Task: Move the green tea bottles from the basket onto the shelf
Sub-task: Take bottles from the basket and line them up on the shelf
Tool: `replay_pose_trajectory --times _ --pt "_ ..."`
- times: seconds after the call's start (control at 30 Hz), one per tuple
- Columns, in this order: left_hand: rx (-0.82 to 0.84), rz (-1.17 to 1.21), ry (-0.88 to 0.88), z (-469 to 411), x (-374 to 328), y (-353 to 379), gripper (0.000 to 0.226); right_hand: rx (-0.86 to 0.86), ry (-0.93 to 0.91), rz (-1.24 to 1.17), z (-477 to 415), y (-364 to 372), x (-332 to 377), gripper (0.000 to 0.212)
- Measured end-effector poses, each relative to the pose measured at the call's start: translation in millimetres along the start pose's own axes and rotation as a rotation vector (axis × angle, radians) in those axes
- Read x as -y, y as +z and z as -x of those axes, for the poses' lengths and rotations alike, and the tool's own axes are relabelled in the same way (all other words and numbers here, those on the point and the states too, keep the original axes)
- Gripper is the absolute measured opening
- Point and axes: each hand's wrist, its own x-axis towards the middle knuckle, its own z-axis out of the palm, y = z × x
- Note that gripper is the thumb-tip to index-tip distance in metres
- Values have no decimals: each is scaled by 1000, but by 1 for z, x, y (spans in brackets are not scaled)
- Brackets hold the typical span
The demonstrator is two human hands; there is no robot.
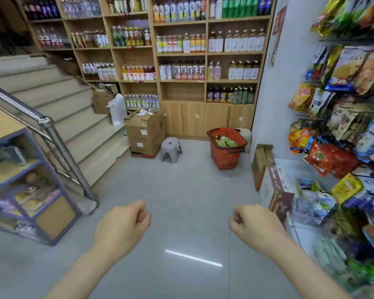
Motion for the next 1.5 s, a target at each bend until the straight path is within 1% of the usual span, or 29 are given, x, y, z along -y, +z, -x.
replay_pose_trajectory --times 0.03,0.07,0.13,0.2,0.27,0.4,0.5,0.6,0.7,0.8,0.87,0.97,1.07,1.1,1.13,1.17,1.2,1.27,1.37,1.43,1.47,1.5 --pt "-49 164 -59 -26 0 13 38 -23 28 -82 -23 3 -11 20" --pt "-73 248 -65 -46 -3 18 33 -40 51 -150 -44 6 -20 19" --pt "-51 471 -128 -90 -3 37 19 -16 77 -239 -84 11 -36 34" --pt "-56 637 -147 -133 -6 55 14 -27 109 -334 -123 15 -50 46" --pt "-58 740 -178 -176 -5 76 14 -64 140 -384 -163 20 -63 52" --pt "-41 781 -175 -266 3 113 16 -120 216 -492 -248 27 -80 50" --pt "-37 768 -133 -344 15 135 16 -193 293 -655 -318 32 -82 44" --pt "-11 722 -91 -428 28 147 18 -248 396 -764 -385 39 -75 38" --pt "25 678 -45 -513 34 157 17 -292 468 -807 -449 42 -66 41" --pt "69 640 42 -596 28 164 15 -335 470 -773 -511 38 -65 45" --pt "96 580 134 -646 17 169 12 -348 451 -714 -549 34 -67 43" --pt "120 532 265 -722 -2 187 12 -340 433 -631 -608 32 -75 33" --pt "184 530 316 -804 -25 216 17 -323 482 -655 -675 35 -92 19" --pt "229 553 305 -834 -33 227 21 -315 507 -690 -703 37 -101 13" --pt "269 572 292 -864 -42 239 25 -312 535 -780 -733 38 -110 7" --pt "298 577 278 -894 -52 252 27 -315 565 -911 -763 39 -120 6" --pt "316 565 272 -924 -62 266 27 -306 604 -1032 -794 41 -130 8" --pt "342 509 297 -978 -83 287 24 -293 694 -1189 -856 41 -149 14" --pt "374 341 420 -1055 -109 311 24 -251 793 -1382 -940 41 -171 18" --pt "385 236 511 -1106 -121 327 27 -217 869 -1434 -990 45 -184 18" --pt "390 204 551 -1131 -124 336 27 -206 892 -1408 -1014 48 -191 16" --pt "395 176 589 -1156 -127 346 28 -194 902 -1327 -1037 53 -198 16"
